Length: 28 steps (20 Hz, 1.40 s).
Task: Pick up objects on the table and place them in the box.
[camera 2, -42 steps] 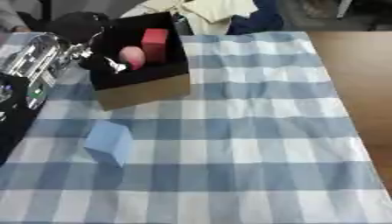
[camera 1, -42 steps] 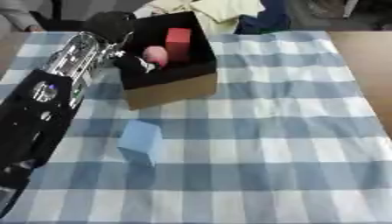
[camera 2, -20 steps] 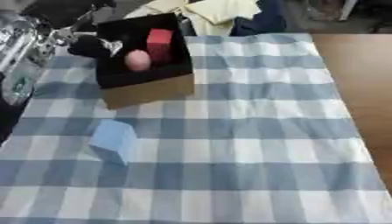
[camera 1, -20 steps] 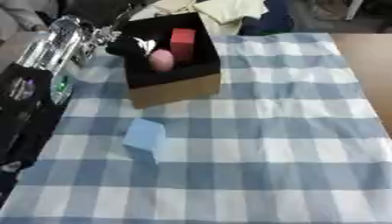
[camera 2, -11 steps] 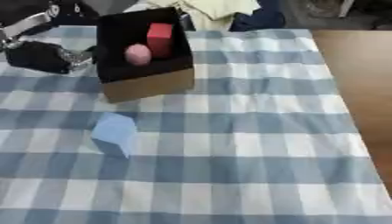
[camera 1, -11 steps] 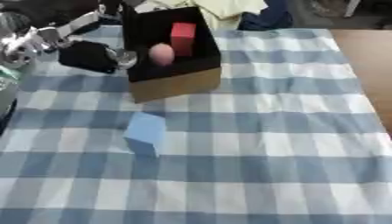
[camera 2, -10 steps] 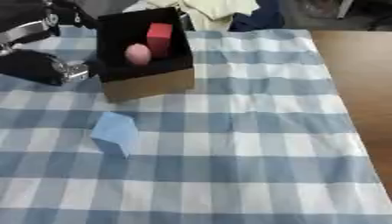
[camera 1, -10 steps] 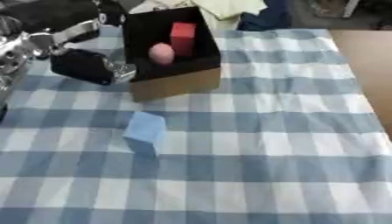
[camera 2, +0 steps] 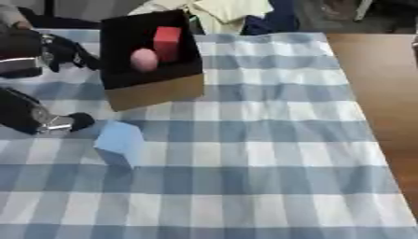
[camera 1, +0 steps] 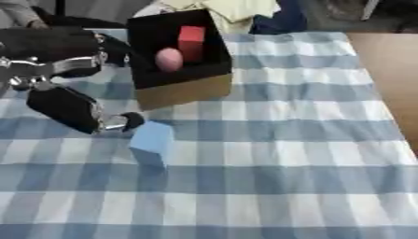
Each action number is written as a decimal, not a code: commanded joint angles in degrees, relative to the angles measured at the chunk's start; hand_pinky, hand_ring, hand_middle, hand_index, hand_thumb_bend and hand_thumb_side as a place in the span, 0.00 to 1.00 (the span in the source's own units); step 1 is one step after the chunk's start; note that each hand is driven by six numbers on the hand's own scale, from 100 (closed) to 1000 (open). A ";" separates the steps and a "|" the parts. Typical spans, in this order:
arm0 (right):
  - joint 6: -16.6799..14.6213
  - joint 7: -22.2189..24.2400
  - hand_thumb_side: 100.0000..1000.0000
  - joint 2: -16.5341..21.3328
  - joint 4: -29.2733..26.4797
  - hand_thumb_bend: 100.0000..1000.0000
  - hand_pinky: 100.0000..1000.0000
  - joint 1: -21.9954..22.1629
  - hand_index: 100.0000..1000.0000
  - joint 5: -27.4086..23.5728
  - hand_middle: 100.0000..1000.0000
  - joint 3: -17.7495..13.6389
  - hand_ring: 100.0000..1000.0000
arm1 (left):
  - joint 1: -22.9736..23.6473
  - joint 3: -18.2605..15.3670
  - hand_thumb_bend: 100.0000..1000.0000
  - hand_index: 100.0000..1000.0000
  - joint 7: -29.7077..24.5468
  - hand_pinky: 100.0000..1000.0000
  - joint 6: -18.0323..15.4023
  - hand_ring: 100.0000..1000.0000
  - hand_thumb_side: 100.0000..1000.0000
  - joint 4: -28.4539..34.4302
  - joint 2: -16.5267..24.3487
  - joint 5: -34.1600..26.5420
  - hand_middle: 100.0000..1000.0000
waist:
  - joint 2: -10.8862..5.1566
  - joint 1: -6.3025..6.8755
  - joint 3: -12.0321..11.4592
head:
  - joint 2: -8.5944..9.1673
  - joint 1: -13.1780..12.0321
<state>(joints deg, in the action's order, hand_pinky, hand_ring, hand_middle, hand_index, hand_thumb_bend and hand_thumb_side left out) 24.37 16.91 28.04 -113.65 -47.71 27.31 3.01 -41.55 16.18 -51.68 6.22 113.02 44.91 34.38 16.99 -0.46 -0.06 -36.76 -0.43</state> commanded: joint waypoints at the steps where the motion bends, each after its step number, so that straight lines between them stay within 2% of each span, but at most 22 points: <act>1: -0.03 -0.25 1.00 0.90 -0.94 0.00 0.91 -0.55 0.95 -0.33 0.80 -0.68 0.86 | 0.07 0.81 0.40 0.98 -0.29 0.69 -0.85 0.84 0.66 0.52 2.56 -0.93 0.83 | -1.35 0.21 -0.06 | 0.10 0.17; 3: -0.02 -0.23 1.00 0.82 -0.94 0.00 0.90 -0.51 0.95 -0.35 0.80 -0.67 0.86 | 0.63 1.64 0.45 0.99 -0.29 0.71 -1.65 0.85 0.66 0.61 3.18 -0.69 0.84 | -1.29 0.24 -0.03 | 0.18 0.22; 11: -0.01 -0.23 1.00 0.34 -0.94 0.00 0.90 -0.57 0.95 -0.48 0.80 -0.66 0.86 | 1.41 4.92 0.53 0.99 -0.29 0.71 -3.40 0.85 0.67 -1.24 3.42 1.03 0.84 | -1.03 0.11 0.24 | 0.07 -0.06; 22: 0.09 0.03 1.00 -0.17 -0.94 0.00 0.90 -0.20 0.95 -0.58 0.80 -0.56 0.86 | -0.64 8.98 0.54 0.98 -0.29 0.74 -6.02 0.85 0.66 -7.28 0.48 7.42 0.86 | -0.90 0.17 0.64 | -0.03 -0.37; 28: 0.06 0.01 1.00 -0.37 -0.94 0.00 0.90 -0.19 0.95 -0.68 0.80 -0.61 0.86 | -1.90 11.39 0.54 0.98 -0.29 0.76 -9.34 0.87 0.67 -11.68 -1.47 9.84 0.86 | -0.84 0.26 1.16 | -0.27 -0.16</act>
<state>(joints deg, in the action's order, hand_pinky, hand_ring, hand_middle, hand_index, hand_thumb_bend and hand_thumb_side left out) 24.49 16.89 27.03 -113.65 -47.31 27.02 2.86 -42.42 27.52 -52.00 -2.31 101.74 42.86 43.65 17.14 -0.35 1.10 -36.76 -0.61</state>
